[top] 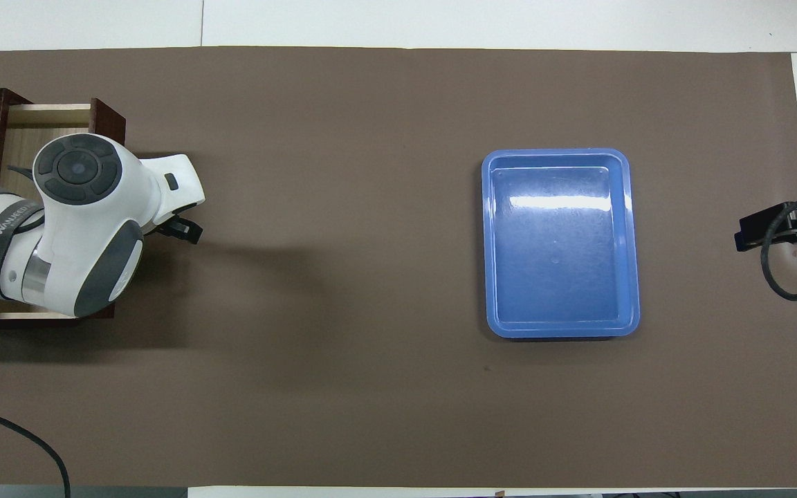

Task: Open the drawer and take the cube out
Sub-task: 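Pull the wooden drawer open by its handle with the left gripper, then reach the left gripper into the open drawer toward the yellow cube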

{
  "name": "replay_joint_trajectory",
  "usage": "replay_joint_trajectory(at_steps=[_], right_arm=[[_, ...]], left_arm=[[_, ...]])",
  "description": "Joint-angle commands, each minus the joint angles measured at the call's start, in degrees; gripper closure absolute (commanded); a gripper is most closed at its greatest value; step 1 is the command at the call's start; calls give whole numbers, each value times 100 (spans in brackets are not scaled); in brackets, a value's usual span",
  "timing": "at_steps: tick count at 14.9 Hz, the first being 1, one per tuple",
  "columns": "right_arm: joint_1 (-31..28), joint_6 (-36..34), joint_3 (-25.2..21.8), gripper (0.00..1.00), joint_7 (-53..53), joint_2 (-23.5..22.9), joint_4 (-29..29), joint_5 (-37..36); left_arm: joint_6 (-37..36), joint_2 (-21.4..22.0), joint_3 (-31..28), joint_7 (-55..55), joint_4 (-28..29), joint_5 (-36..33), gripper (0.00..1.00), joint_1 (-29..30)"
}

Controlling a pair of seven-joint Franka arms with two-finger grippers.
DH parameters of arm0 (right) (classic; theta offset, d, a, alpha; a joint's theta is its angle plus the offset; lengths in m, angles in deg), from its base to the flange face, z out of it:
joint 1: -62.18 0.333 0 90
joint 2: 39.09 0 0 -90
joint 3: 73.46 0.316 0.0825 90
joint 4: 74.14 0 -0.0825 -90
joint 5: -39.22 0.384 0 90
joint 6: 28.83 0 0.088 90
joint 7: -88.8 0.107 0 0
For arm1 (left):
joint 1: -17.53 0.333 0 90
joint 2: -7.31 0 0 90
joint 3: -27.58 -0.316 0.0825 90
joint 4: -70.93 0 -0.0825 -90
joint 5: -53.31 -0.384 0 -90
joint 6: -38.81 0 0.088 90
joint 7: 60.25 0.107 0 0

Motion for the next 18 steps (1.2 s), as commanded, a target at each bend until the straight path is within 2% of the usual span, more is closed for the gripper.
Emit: replay_joint_trajectory(at_steps=[1, 4, 6, 9, 12, 16, 18], right_arm=[[-141, -63, 85, 0, -67, 105, -85, 93], [-141, -63, 85, 0, -67, 105, -85, 93], [-141, -63, 85, 0, -67, 105, -85, 93], [-141, -63, 85, 0, -67, 96, -85, 93], [-141, -63, 85, 0, -67, 96, -85, 93], [-141, -63, 85, 0, -67, 96, -85, 93], [-141, -63, 85, 0, -67, 105, -85, 93]], left_arm=[[-1004, -84, -41, -37, -757, -51, 0, -219], [-1938, -445, -50, -63, -2154, 517, 0, -290], [-2168, -542, -67, -159, -2588, 827, 0, -264], [-2204, -516, -120, -1097, -2651, 906, 0, -133], [-2169, -507, -129, -1923, -2817, 1546, 0, 411], [-2081, -463, -155, -3495, -2818, 2039, 0, 1079], [-2020, -254, -164, -4890, -2425, 2129, 0, 1213]])
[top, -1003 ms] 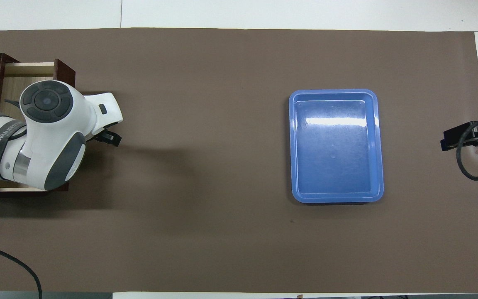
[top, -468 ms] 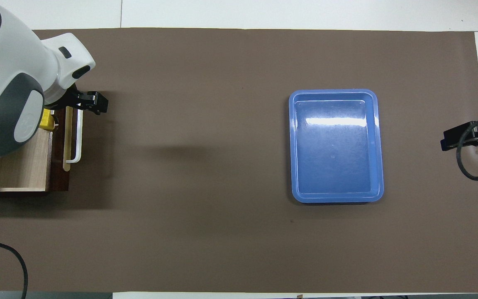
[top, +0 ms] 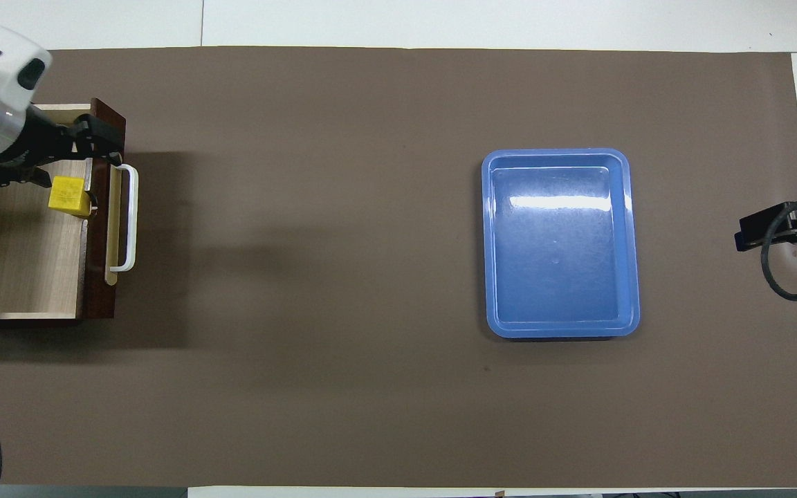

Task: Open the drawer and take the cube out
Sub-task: 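Reach the left gripper into the open drawer toward the yellow cube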

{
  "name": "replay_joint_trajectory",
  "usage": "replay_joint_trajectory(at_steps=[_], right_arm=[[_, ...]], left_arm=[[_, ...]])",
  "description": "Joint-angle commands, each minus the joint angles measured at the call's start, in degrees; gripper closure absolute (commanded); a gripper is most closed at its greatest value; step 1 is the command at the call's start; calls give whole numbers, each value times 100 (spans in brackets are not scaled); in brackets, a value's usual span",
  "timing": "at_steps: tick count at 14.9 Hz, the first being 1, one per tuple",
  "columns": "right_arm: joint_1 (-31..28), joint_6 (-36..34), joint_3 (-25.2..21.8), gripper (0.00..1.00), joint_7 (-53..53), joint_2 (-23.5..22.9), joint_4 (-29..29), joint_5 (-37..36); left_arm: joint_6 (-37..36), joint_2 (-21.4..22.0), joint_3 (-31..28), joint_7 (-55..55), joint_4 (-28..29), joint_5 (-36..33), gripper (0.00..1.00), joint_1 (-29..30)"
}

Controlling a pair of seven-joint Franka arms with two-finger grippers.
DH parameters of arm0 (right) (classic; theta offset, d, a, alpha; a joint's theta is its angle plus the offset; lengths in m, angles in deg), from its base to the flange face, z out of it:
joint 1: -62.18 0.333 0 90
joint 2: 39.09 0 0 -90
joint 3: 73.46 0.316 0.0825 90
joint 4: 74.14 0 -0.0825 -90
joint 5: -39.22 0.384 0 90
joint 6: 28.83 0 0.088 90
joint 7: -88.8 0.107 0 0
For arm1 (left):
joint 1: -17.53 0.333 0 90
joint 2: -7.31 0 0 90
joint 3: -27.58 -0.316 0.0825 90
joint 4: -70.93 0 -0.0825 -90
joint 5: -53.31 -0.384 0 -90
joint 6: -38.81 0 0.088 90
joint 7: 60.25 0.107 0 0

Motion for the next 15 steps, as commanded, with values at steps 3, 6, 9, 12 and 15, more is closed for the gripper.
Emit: replay_joint_trajectory(at_steps=[3, 6, 9, 12, 15], right_arm=[[-141, -63, 85, 0, -67, 105, -85, 93], [-141, -63, 85, 0, -67, 105, -85, 93], [-141, -63, 85, 0, -67, 96, -76, 93], [-141, -63, 85, 0, -67, 105, -85, 93], [-141, -63, 85, 0, -67, 96, -76, 93]], left_arm=[[678, 405, 5, -2154, 932, 107, 0, 88], [916, 494, 5, -2782, 1329, 63, 0, 246], [1012, 415, 5, -2817, 1347, -129, 0, 290], [1197, 345, 5, -2984, 1470, -226, 0, 378], [1434, 310, 5, -3221, 1646, -385, 0, 378]])
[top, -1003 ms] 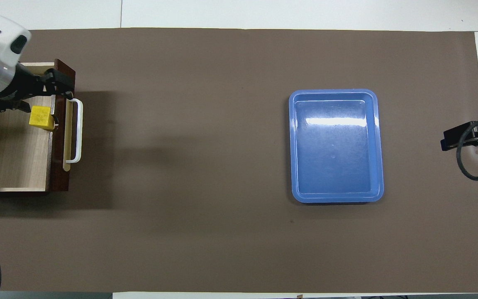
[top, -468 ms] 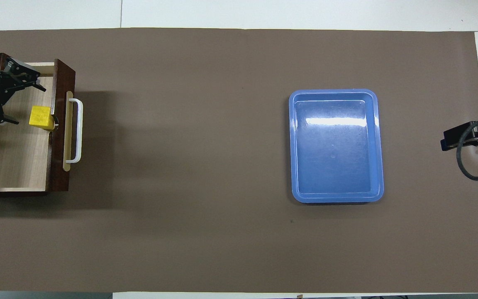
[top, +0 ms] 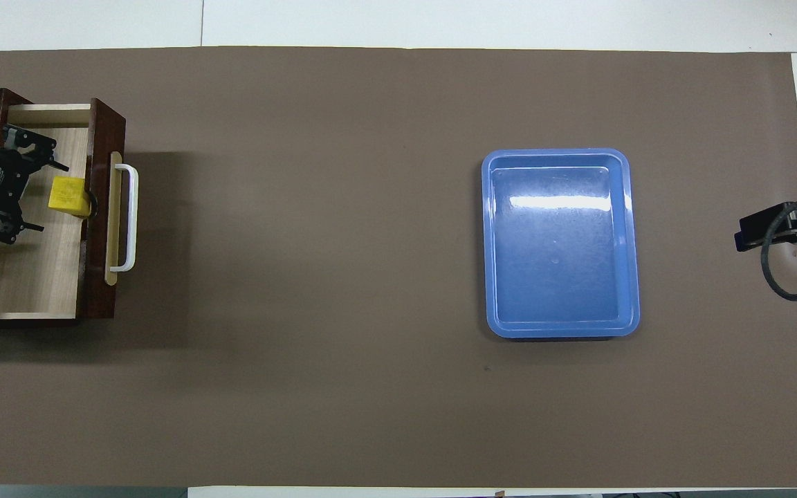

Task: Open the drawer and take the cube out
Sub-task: 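Reach the left gripper into the open drawer toward the yellow cube, then close the left gripper on the yellow cube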

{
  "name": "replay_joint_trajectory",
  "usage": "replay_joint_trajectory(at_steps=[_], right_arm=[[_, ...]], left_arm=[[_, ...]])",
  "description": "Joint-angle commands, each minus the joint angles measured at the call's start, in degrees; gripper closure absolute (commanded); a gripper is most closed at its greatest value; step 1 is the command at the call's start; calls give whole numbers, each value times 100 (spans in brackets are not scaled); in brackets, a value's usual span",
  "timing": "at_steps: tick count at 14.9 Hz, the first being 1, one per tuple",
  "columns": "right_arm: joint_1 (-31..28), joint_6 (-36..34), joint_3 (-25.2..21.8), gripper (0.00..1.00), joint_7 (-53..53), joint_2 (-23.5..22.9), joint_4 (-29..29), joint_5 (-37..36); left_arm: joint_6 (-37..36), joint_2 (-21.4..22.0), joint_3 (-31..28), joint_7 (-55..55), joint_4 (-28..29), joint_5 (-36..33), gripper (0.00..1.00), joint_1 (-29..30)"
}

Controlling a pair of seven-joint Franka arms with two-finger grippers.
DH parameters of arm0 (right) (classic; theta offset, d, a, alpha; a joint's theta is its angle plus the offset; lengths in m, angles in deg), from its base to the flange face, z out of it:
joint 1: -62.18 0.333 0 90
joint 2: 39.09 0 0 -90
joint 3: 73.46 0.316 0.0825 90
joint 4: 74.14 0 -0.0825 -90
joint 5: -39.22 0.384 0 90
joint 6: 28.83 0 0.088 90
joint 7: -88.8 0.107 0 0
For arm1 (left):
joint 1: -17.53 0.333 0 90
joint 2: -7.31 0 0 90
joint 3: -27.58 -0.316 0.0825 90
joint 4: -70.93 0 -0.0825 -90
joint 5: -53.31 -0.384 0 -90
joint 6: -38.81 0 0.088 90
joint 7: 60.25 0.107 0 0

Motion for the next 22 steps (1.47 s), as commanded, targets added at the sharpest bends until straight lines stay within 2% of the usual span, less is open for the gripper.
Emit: replay_joint_trajectory(at_steps=[1, 8, 11, 12, 14, 15, 16, 19, 20, 22], right_arm=[[-141, -63, 85, 0, -67, 96, -85, 93], [-141, -63, 85, 0, -67, 96, -85, 93], [-141, -63, 85, 0, -67, 96, -76, 93], [-141, -63, 85, 0, -67, 96, -85, 93], [-141, -63, 85, 0, -67, 96, -85, 93], [-141, -63, 85, 0, -67, 105, -76, 93], [-141, -63, 85, 0, -67, 105, -85, 93], [-176, -168, 85, 0, -111, 105, -85, 93], [-177, -169, 85, 0, -111, 105, -85, 93], [-133, -169, 85, 0, -103, 105, -76, 93]], left_arm=[[389, 81, 32, -241, 357, -158, 0, 55], [856, 133, 41, -776, 718, -158, 0, 108], [891, 133, 41, -900, 718, -158, 3, 108], [891, 125, 41, -909, 718, -158, 7, 108], [891, 125, 41, -935, 701, -149, 24, 108], [856, 125, 41, -927, 692, -132, 41, 117], [847, 125, 41, -927, 692, -131, 54, 117], [882, 90, 41, -988, 631, -87, 75, 108], [787, 72, 50, -979, 517, -87, 100, 100], [366, -68, 58, -979, 88, -61, 100, 56]])
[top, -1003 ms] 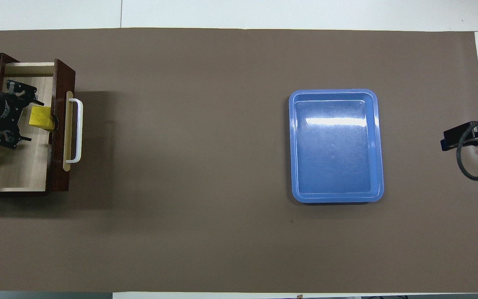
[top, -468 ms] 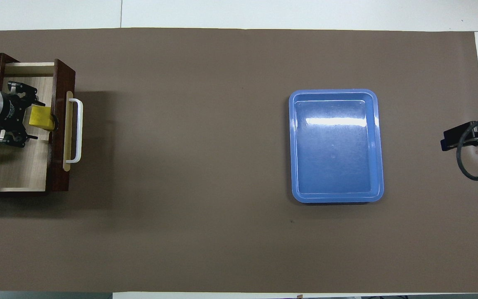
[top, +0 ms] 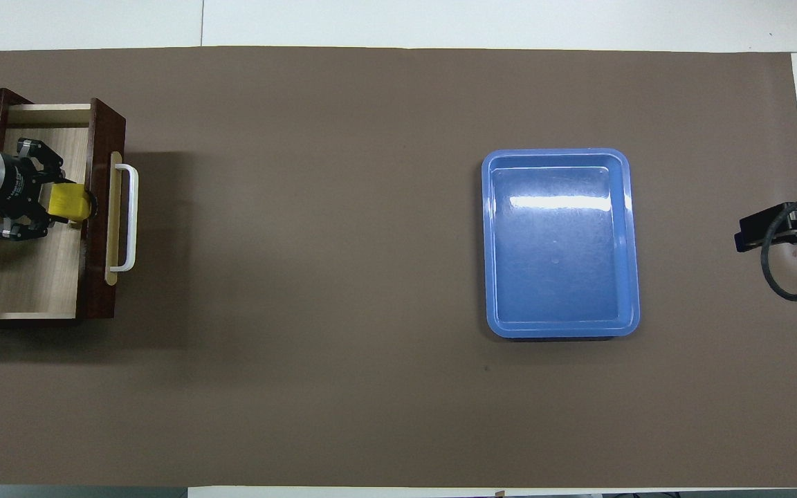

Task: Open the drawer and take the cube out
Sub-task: 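Close the left gripper on the yellow cube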

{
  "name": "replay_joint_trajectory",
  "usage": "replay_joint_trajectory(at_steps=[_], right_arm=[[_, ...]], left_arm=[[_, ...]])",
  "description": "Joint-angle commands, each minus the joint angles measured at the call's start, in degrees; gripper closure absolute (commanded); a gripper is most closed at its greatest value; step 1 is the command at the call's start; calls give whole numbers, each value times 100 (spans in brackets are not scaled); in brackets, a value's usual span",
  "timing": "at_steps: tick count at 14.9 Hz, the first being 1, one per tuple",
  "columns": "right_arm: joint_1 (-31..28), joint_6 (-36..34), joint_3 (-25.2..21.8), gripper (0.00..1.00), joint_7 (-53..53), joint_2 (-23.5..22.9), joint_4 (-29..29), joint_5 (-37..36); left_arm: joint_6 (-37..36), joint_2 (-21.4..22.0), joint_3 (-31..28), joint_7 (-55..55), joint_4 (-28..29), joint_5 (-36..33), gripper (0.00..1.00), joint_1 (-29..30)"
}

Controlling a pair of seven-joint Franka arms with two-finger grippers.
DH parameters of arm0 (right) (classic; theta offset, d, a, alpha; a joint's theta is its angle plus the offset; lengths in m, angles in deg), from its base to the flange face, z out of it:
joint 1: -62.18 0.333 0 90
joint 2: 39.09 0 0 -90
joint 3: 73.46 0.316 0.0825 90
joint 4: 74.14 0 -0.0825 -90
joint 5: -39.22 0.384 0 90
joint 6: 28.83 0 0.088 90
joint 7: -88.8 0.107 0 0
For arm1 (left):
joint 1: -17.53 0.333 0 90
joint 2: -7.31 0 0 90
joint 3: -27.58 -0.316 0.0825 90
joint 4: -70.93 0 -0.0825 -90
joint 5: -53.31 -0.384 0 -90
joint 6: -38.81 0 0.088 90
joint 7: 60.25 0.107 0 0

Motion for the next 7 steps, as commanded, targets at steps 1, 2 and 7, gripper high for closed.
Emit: replay_joint_trajectory(at_steps=[1, 2, 7], right_arm=[[-122, -62, 84, 0, -120, 105, -85, 93], [-104, -62, 92, 0, -111, 105, -85, 93], [-104, -19, 93, 0, -146, 105, -85, 128]], left_arm=[[-746, -214, 42, -97, -832, 82, 100, -23], [-1194, -398, 59, -132, -1298, 152, 100, -58], [-2770, -1006, 33, -1044, -2892, 188, 100, -821]])
